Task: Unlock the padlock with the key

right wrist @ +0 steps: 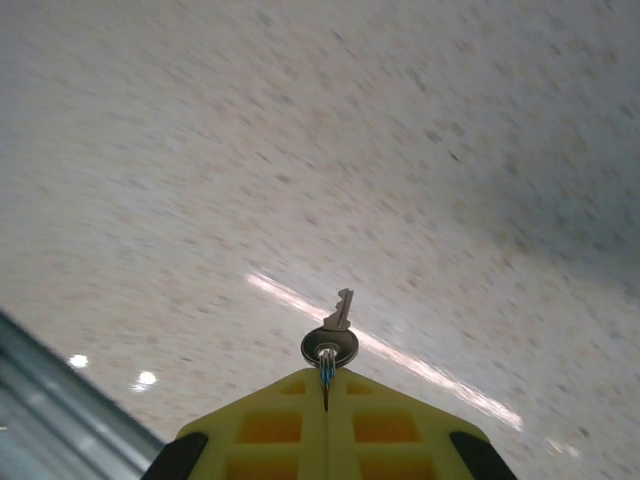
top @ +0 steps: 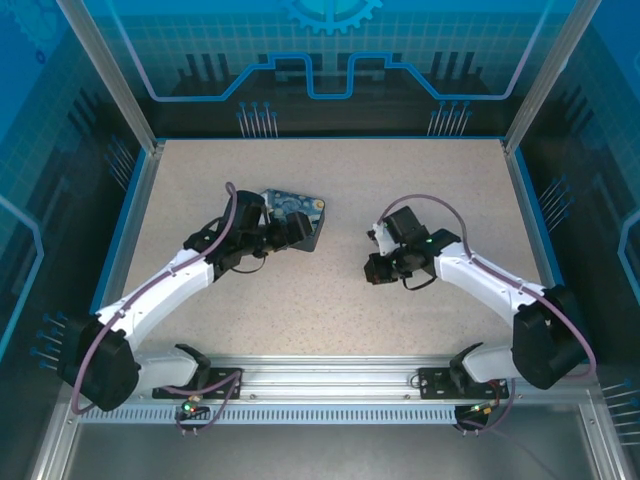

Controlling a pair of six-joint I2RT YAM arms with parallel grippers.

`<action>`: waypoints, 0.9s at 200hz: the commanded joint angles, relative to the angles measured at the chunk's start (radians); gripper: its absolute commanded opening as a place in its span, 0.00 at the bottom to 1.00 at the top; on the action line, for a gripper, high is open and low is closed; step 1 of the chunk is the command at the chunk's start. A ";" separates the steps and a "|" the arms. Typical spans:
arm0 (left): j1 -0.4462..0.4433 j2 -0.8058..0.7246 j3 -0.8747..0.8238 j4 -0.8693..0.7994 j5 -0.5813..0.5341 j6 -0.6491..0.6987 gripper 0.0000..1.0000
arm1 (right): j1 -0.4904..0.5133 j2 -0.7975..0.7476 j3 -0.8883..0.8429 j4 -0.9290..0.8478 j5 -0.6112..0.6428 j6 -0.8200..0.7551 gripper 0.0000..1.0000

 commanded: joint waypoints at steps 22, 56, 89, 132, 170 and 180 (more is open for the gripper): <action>-0.031 0.039 -0.018 0.118 0.116 -0.037 0.92 | -0.056 -0.034 0.051 0.105 -0.260 0.010 0.00; -0.071 0.067 -0.034 0.203 0.123 -0.202 0.89 | -0.052 -0.035 0.042 0.214 -0.300 0.114 0.00; -0.101 0.093 -0.043 0.231 0.118 -0.405 0.87 | -0.029 -0.032 0.042 0.280 -0.257 0.183 0.00; -0.114 0.128 -0.108 0.359 0.143 -0.682 0.84 | -0.005 -0.012 0.068 0.308 -0.226 0.213 0.00; -0.127 0.161 -0.129 0.457 0.147 -0.803 0.76 | 0.012 0.009 0.098 0.314 -0.219 0.217 0.00; -0.131 0.173 -0.129 0.483 0.147 -0.827 0.73 | 0.016 0.017 0.103 0.319 -0.219 0.218 0.00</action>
